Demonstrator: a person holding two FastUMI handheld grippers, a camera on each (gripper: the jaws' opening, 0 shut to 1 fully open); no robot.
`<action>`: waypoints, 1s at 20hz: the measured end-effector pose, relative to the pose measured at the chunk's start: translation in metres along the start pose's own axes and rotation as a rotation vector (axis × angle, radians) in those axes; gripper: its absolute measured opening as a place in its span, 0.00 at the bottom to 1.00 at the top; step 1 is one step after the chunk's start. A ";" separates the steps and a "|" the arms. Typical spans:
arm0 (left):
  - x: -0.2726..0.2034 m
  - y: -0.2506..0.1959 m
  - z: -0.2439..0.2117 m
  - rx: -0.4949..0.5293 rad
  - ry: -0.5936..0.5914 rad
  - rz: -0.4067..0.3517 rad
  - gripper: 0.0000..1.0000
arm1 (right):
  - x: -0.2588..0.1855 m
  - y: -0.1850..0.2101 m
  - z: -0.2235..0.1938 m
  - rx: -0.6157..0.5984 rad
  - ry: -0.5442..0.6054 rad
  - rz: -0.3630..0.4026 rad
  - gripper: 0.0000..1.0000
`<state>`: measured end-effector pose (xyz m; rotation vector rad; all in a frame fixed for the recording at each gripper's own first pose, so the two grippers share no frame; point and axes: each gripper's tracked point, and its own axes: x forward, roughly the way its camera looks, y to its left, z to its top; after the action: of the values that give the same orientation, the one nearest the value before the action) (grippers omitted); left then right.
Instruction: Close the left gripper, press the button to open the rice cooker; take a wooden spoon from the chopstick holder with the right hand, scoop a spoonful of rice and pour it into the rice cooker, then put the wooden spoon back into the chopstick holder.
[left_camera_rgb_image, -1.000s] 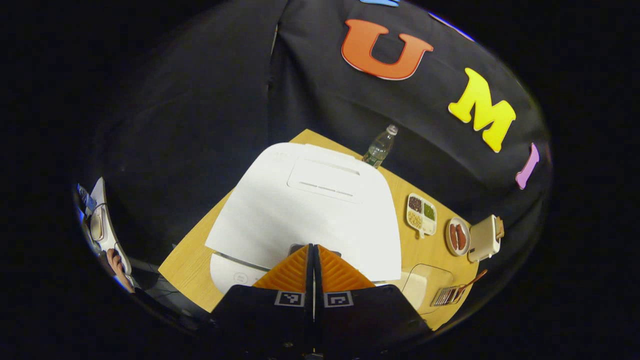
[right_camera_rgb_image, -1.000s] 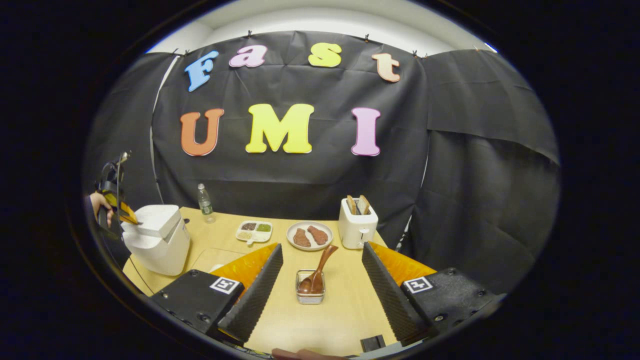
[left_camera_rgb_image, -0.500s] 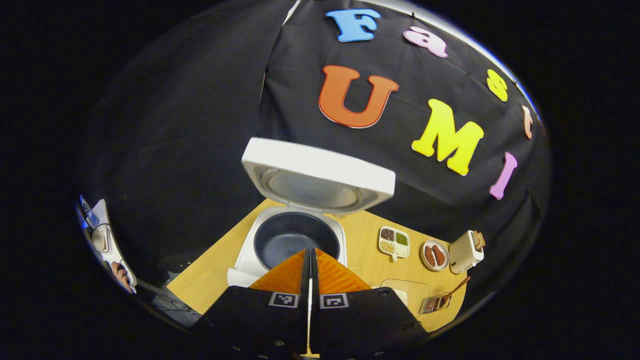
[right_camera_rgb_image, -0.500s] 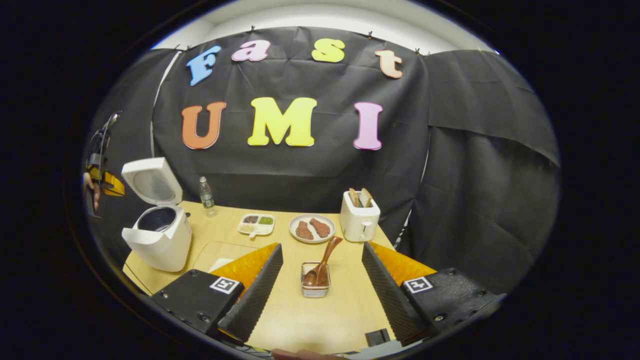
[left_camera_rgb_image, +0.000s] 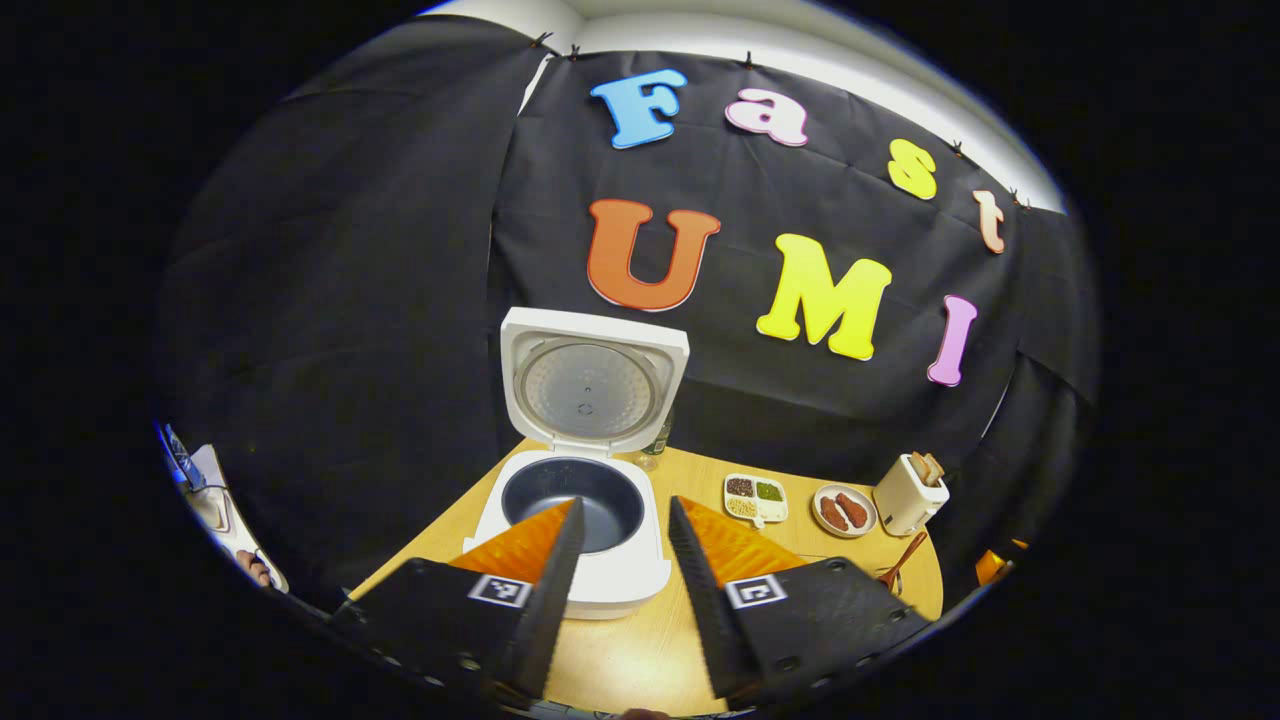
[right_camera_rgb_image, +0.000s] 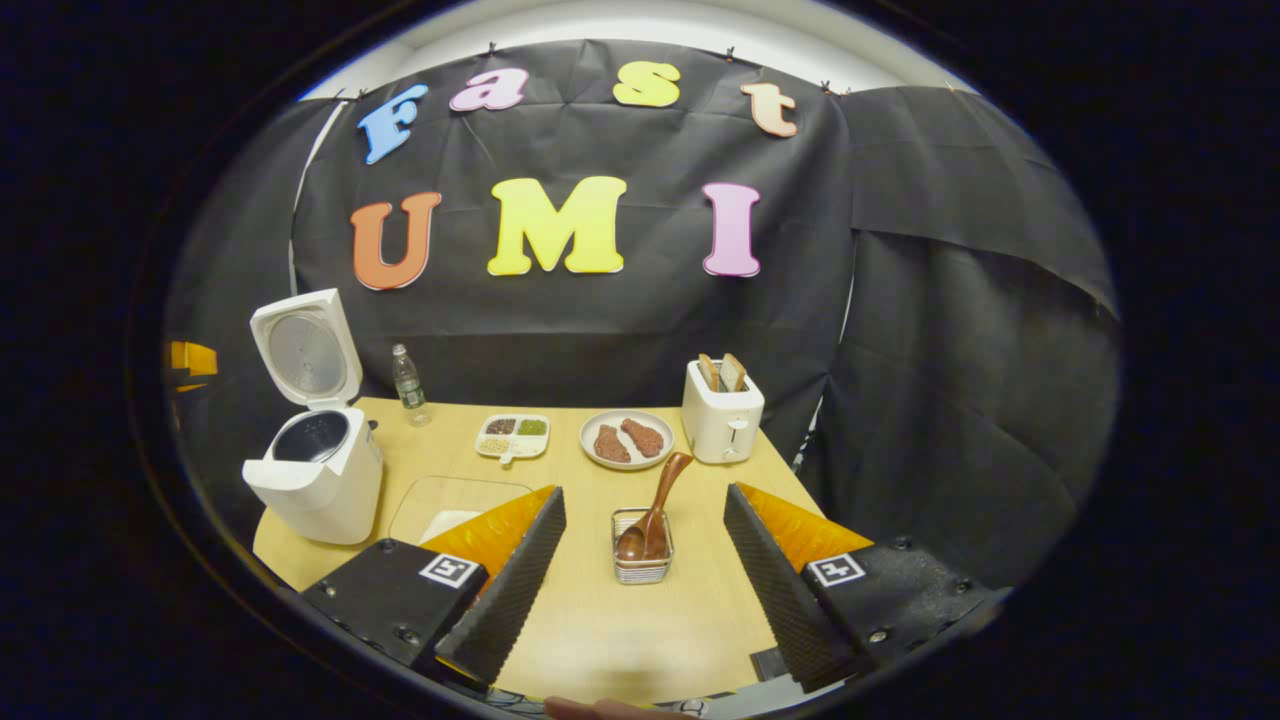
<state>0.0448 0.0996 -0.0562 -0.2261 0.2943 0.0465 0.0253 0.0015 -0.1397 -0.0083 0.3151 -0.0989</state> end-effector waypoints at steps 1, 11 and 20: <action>-0.006 -0.003 0.005 0.027 -0.034 0.007 0.60 | 0.007 -0.002 0.000 0.009 0.001 0.000 1.00; -0.062 -0.035 0.023 -0.030 -0.211 0.068 0.94 | 0.119 -0.020 -0.047 0.054 0.205 0.079 1.00; -0.089 -0.050 0.000 -0.030 -0.185 0.220 0.94 | 0.231 -0.043 -0.104 0.167 0.440 0.170 0.96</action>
<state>-0.0366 0.0497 -0.0190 -0.2167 0.1327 0.2880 0.2080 -0.0636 -0.3090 0.2078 0.7441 0.0444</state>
